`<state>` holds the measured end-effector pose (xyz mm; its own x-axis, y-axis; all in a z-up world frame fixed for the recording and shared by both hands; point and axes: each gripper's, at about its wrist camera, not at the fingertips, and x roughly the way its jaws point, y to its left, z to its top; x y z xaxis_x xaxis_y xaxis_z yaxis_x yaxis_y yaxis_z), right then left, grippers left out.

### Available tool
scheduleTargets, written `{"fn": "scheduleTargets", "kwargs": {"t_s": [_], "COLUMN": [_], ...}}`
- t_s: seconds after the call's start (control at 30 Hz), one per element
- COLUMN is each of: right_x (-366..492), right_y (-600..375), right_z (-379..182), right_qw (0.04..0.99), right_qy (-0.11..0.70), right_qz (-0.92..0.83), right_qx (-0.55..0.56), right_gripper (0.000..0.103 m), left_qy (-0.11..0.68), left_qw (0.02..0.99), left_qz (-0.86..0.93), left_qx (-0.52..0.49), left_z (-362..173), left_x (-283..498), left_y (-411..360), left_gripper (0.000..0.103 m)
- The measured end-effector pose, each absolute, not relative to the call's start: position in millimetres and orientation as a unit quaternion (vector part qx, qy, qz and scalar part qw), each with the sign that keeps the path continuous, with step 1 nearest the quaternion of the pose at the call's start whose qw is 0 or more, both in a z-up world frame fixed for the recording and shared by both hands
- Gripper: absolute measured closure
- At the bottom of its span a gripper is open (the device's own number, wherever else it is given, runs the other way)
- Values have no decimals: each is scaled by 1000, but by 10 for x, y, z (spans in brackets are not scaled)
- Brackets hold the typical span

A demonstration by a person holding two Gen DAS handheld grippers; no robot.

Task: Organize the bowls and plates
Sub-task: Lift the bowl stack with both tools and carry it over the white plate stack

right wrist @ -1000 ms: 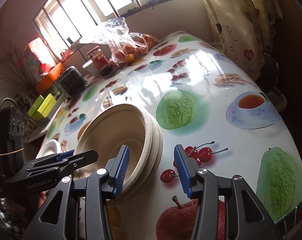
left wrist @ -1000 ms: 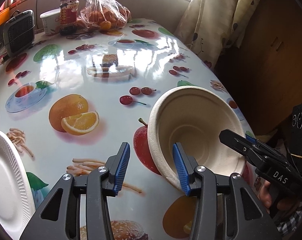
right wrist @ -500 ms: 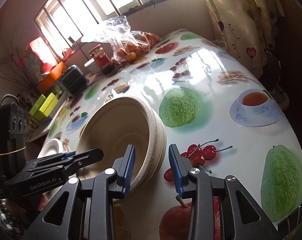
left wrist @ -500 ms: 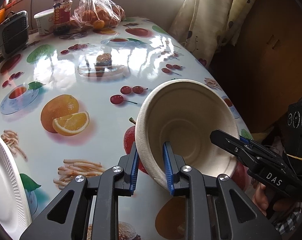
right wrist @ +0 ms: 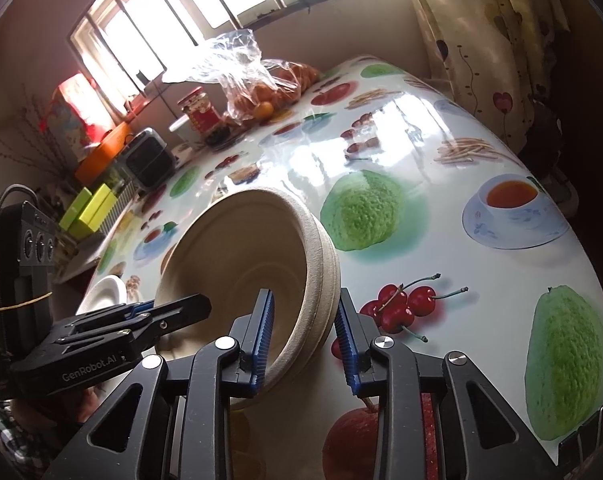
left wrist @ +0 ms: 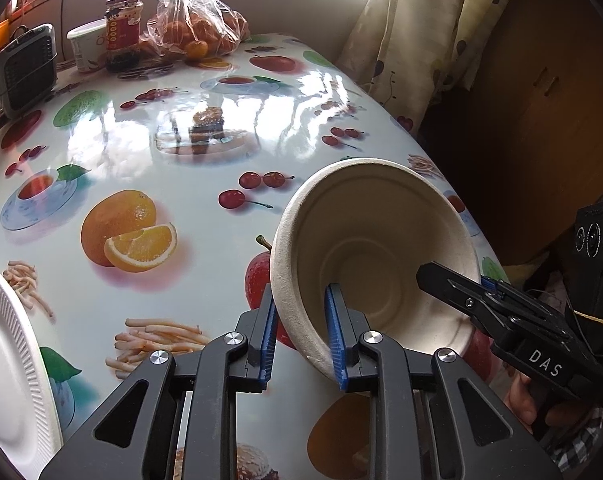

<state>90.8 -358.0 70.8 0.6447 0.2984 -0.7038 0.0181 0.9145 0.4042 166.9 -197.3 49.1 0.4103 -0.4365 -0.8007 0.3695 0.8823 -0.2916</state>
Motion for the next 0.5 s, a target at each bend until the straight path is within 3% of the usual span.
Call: {"fn": "scheduleTargets", "kwargs": {"t_s": [0.5], "right_x": [908], "right_y": [-3600], "right_z": [697], "right_qw": [886], "right_qy": [417], "right_qz": [73], "right_qx": [190], "right_gripper": [73], "left_qy": [484], "left_qw": [840], "left_qz": [-241], "left_qx": [-39], "left_z": [535], "left_x": [1643], "left_y": [-1951], "left_gripper": [79]}}
